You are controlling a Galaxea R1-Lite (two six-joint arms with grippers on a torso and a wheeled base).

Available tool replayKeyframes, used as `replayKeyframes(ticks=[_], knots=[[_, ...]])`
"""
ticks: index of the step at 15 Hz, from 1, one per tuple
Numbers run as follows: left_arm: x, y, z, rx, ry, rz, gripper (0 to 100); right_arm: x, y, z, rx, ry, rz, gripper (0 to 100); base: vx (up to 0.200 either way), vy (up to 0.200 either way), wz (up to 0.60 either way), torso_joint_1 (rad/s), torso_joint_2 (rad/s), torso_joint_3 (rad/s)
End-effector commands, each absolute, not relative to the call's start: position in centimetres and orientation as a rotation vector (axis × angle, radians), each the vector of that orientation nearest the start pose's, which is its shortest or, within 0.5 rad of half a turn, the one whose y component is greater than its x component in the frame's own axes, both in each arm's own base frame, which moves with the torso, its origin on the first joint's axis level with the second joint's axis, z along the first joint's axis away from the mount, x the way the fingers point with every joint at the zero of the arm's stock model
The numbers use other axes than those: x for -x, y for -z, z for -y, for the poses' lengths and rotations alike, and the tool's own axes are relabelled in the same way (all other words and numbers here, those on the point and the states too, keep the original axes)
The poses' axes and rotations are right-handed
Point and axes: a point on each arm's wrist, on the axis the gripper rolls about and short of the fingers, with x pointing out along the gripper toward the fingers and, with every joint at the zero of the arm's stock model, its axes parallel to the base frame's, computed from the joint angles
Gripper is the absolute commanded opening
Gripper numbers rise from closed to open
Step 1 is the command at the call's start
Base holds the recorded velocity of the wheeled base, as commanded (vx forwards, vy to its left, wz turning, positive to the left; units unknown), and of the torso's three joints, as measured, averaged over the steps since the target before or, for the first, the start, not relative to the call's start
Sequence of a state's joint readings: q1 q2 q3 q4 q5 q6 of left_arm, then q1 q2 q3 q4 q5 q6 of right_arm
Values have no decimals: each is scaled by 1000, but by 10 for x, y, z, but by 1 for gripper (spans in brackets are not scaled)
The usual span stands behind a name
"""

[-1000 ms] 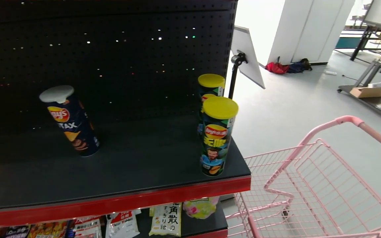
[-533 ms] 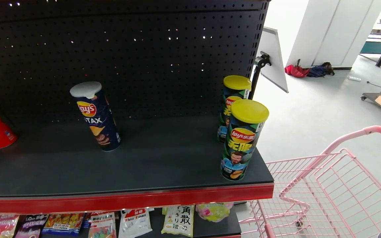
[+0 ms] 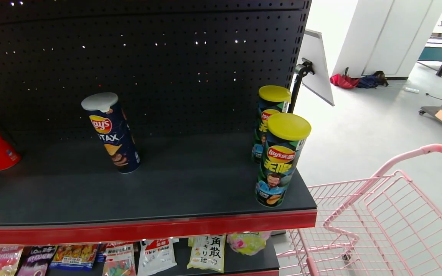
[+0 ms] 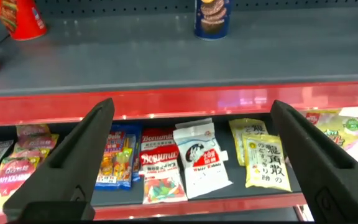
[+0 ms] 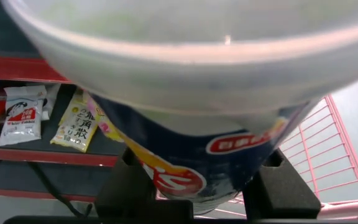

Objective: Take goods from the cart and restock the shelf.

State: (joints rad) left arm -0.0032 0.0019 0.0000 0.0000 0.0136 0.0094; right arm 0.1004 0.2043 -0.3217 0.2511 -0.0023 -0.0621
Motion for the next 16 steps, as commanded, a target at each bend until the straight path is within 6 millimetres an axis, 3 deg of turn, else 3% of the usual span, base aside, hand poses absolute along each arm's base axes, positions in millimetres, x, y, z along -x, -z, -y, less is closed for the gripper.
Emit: replayKeyframes(ticks=[1, 3, 16], knots=[[23, -76, 0, -9, -11, 0, 100, 30, -141, 3, 69, -100, -118, 0, 0, 0, 0, 0, 0, 0], [23, -76, 0, -9, -11, -2, 100, 29, -138, 3, 69, -100, -124, 0, 0, 0, 0, 0, 0, 0], [23, -76, 0, -11, -11, 0, 100, 31, -133, 3, 71, -100, -121, 0, 0, 200, 0, 6, 3, 3]])
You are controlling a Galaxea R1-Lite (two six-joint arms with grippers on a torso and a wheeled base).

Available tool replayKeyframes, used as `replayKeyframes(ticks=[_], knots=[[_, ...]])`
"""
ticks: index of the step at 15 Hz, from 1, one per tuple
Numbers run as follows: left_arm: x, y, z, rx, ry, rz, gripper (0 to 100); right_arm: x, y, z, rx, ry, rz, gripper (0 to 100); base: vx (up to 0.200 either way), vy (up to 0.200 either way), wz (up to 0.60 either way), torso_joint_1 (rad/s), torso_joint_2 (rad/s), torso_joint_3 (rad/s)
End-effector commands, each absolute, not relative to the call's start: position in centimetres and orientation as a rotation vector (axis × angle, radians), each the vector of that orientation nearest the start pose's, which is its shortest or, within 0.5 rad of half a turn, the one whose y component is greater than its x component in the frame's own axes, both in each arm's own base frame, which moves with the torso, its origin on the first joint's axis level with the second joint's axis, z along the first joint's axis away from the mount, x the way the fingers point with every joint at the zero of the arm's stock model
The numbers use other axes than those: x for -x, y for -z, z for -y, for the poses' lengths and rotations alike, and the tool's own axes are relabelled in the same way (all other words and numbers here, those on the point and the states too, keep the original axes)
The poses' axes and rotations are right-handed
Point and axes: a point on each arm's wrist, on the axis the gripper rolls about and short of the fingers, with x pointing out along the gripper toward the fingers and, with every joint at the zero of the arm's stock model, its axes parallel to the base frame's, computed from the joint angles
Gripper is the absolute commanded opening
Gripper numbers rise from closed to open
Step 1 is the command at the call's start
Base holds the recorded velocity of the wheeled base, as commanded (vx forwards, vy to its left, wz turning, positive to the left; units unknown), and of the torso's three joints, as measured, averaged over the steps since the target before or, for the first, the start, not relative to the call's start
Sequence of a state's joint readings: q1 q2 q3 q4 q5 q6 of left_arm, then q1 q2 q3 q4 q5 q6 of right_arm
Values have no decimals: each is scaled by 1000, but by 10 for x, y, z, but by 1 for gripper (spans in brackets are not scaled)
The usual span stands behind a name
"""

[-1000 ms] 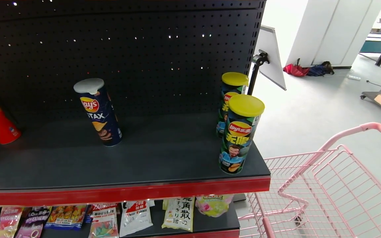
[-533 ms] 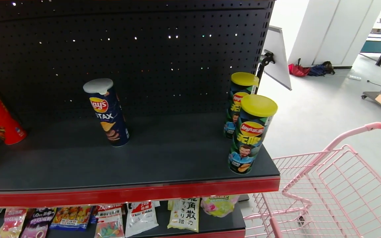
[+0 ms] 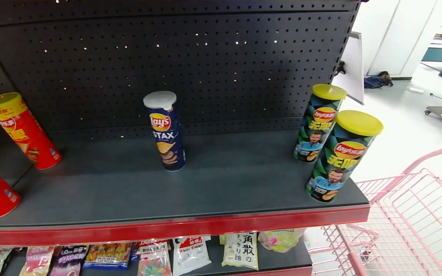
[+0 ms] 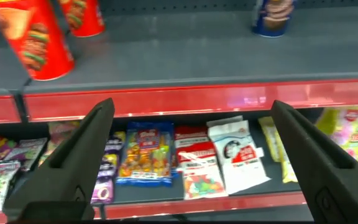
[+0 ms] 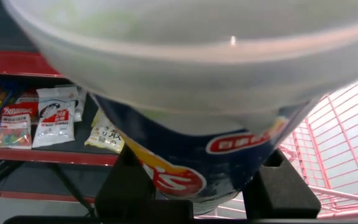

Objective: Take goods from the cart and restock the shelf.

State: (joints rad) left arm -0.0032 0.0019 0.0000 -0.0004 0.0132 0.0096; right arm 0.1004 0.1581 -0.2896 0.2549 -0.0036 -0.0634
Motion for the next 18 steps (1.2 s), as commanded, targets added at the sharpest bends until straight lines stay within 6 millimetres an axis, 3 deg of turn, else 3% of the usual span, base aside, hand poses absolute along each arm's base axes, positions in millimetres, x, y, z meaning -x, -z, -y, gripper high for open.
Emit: replayKeyframes(ticks=[1, 8, 13, 16, 18], knots=[[23, -76, 0, -11, -11, 0, 100, 31, -133, 3, 71, -102, -121, 0, 0, 200, 0, 7, 7, -2], [23, -76, 0, -9, -11, -2, 100, 32, -132, 3, 72, -102, -113, 0, 0, 200, 0, 2, 2, 2], [23, -76, 0, -9, -11, 0, 100, 35, -127, 4, 74, -102, -99, 0, 0, 0, 0, 0, 0, 0], [23, -76, 0, -9, -11, 0, 100, 36, -123, 4, 82, -103, -94, 0, 200, 0, 0, -11, -2, 5], [23, -76, 0, -9, -11, 0, 100, 36, -123, 4, 82, -103, -94, 0, 0, 0, 0, 0, 0, 0]])
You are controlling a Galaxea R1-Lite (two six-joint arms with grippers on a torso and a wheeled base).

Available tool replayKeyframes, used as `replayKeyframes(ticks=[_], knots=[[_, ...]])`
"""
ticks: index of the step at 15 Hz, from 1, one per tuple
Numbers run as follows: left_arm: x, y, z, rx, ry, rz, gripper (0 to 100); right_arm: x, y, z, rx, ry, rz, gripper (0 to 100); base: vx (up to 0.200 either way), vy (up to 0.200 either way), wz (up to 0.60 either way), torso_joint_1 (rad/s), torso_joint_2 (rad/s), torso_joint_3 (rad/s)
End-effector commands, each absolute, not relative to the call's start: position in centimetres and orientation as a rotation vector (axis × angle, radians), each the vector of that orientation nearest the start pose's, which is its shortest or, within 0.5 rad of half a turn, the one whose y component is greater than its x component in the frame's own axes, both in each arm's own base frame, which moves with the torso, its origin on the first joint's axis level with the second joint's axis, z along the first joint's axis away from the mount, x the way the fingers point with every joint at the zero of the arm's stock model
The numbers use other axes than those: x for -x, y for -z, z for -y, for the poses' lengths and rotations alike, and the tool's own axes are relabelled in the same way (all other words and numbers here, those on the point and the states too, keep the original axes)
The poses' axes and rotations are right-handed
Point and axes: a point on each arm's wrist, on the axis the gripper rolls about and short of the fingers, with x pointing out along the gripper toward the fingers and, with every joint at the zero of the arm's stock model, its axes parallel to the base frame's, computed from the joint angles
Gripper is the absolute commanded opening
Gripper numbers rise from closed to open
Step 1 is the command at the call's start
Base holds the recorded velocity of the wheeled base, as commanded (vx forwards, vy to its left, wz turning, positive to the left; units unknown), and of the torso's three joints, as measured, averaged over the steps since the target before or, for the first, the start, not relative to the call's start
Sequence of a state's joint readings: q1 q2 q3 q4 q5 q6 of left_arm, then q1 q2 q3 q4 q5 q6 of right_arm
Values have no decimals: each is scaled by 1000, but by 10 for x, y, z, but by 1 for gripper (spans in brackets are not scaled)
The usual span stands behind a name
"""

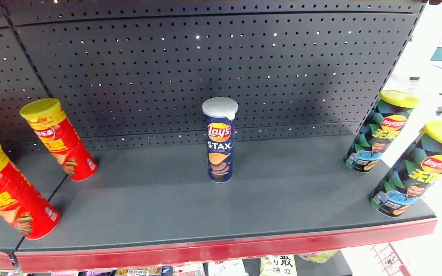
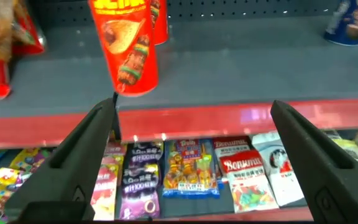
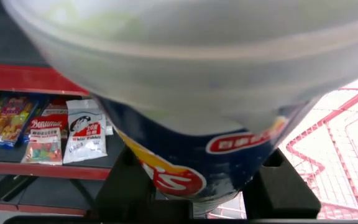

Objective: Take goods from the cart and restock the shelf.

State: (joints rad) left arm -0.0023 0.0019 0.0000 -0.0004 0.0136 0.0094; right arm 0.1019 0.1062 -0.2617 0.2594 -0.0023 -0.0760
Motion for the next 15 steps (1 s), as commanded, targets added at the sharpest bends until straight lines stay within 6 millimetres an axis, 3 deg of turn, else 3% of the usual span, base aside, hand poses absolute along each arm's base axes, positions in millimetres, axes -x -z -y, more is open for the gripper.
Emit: replayKeyframes(ticks=[1, 8, 13, 14, 15], knots=[[23, -76, 0, -9, -11, 0, 100, 36, -122, 4, 82, -102, -96, 0, 0, 0, 0, 0, 0, 0], [21, -76, 0, -9, 11, -24, 100, 34, -119, 3, 109, -106, -97, 0, 0, 0, 0, 0, 0, 0], [21, -77, 2, -64, 88, -11, 100, 31, -115, 1, 88, -210, -71, 0, 0, 0, 0, 0, 0, 0], [26, -112, 3, -21, 157, 85, 100, 30, -111, 0, 76, -240, -83, 0, 0, 0, 0, 0, 0, 0], [11, -170, 4, 63, 239, 44, 100, 29, -108, -1, 61, -256, -98, 0, 0, 0, 0, 0, 0, 0]])
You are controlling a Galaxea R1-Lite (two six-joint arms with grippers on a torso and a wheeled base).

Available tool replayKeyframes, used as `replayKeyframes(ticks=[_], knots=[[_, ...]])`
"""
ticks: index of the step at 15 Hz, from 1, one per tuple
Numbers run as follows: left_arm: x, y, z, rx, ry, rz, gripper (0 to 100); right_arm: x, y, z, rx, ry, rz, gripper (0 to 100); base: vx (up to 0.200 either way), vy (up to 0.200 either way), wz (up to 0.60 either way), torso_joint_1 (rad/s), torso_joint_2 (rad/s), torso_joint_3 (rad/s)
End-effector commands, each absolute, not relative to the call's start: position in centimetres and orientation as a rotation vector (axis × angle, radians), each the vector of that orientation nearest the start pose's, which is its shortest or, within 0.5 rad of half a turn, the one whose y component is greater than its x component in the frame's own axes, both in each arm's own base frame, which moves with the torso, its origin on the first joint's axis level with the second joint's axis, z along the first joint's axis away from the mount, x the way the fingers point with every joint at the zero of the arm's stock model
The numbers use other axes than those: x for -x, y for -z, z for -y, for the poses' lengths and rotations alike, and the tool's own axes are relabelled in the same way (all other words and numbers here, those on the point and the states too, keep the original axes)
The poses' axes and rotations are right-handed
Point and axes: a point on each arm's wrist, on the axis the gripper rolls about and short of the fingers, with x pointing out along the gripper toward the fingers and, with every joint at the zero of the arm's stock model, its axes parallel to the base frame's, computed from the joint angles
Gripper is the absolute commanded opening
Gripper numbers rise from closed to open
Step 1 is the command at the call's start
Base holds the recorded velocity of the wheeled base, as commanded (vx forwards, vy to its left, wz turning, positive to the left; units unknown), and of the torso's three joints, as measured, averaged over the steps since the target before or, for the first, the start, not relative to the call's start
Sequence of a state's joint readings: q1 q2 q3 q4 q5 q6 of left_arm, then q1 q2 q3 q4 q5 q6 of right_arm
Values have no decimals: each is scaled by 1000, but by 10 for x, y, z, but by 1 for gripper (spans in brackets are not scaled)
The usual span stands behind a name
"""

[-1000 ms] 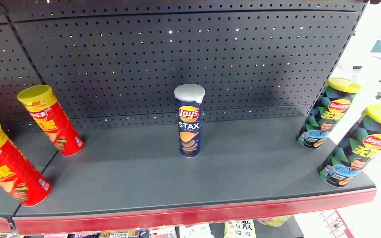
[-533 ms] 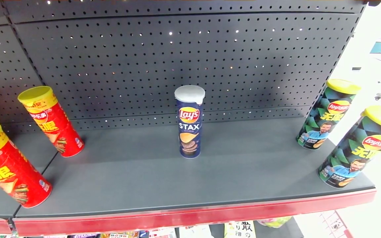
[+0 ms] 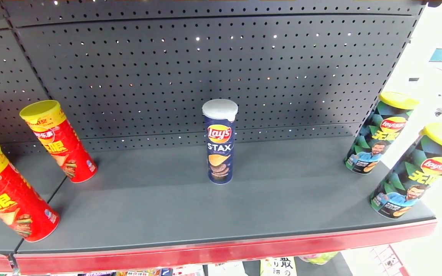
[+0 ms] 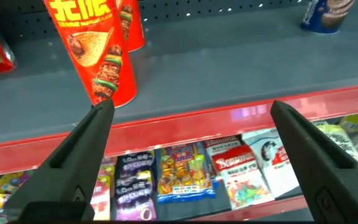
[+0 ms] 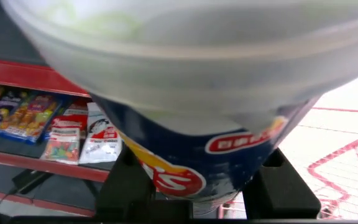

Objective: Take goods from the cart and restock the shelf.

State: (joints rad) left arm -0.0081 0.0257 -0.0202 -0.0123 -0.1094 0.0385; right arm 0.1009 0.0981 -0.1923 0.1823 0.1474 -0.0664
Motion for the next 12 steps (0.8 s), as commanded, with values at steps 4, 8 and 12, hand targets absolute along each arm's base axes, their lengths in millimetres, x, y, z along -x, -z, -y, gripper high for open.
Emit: replayKeyframes(ticks=[4, 8, 12], knots=[[-24, -215, 14, 54, 620, -52, 100, 25, -96, -1, 70, -263, -139, 0, 0, 0, 0, 0, 0, 0], [-114, -225, 40, -37, 891, -151, 100, 19, -86, -2, 76, -264, -90, 0, 0, 0, 0, 0, 0, 0], [-194, -218, 76, -32, 1049, -199, 100, 18, -85, -2, 66, -262, -88, 0, 0, 0, 0, 0, 0, 0]])
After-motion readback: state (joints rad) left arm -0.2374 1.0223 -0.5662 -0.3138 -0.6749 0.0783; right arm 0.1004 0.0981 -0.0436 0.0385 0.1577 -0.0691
